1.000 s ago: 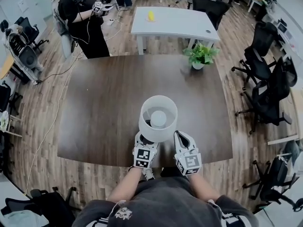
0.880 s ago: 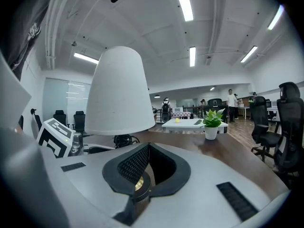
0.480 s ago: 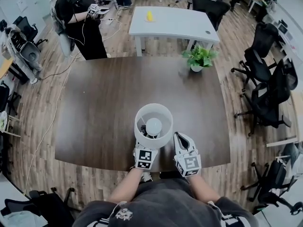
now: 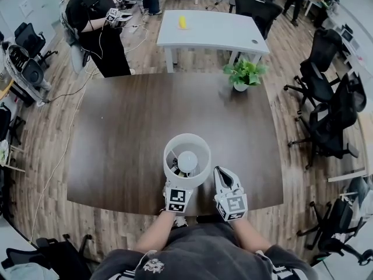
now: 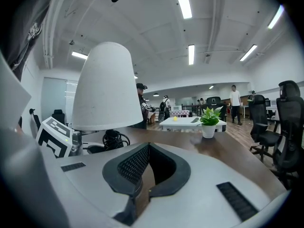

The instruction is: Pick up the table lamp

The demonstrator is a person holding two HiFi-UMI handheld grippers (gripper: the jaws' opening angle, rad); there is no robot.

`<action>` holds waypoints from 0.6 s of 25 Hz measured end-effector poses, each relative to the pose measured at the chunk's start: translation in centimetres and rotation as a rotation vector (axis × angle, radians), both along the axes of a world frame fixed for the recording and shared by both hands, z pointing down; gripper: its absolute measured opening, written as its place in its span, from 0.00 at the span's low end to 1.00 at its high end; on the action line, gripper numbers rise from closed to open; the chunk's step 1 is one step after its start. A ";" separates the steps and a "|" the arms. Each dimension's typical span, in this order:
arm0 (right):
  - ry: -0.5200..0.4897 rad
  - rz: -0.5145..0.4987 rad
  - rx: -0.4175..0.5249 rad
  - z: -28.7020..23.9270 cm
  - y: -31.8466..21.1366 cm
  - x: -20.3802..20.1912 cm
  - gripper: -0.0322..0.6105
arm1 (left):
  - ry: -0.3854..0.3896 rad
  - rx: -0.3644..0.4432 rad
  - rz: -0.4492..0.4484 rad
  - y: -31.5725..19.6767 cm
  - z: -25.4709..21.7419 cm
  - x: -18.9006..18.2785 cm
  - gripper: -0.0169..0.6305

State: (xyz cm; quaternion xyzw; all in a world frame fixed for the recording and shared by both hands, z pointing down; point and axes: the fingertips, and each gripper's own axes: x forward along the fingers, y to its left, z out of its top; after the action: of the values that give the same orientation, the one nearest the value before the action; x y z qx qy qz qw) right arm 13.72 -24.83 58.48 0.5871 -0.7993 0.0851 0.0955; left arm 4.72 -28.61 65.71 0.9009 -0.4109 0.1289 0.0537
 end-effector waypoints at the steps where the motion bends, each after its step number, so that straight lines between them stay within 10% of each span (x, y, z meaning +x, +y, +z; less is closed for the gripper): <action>1: 0.000 0.002 -0.001 0.0 0.0 0.2 0.09 | 0.000 0.003 0.000 0.0 -0.1 0.1 0.21; 15: 0.002 0.011 0.010 -0.2 -0.3 0.3 0.09 | -0.004 0.021 0.004 -0.1 -0.4 0.2 0.19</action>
State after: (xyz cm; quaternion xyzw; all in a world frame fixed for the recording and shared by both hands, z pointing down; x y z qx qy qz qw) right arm 13.98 -25.09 58.28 0.5921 -0.7964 0.0809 0.0928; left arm 4.92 -28.73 65.33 0.9021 -0.4103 0.1264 0.0433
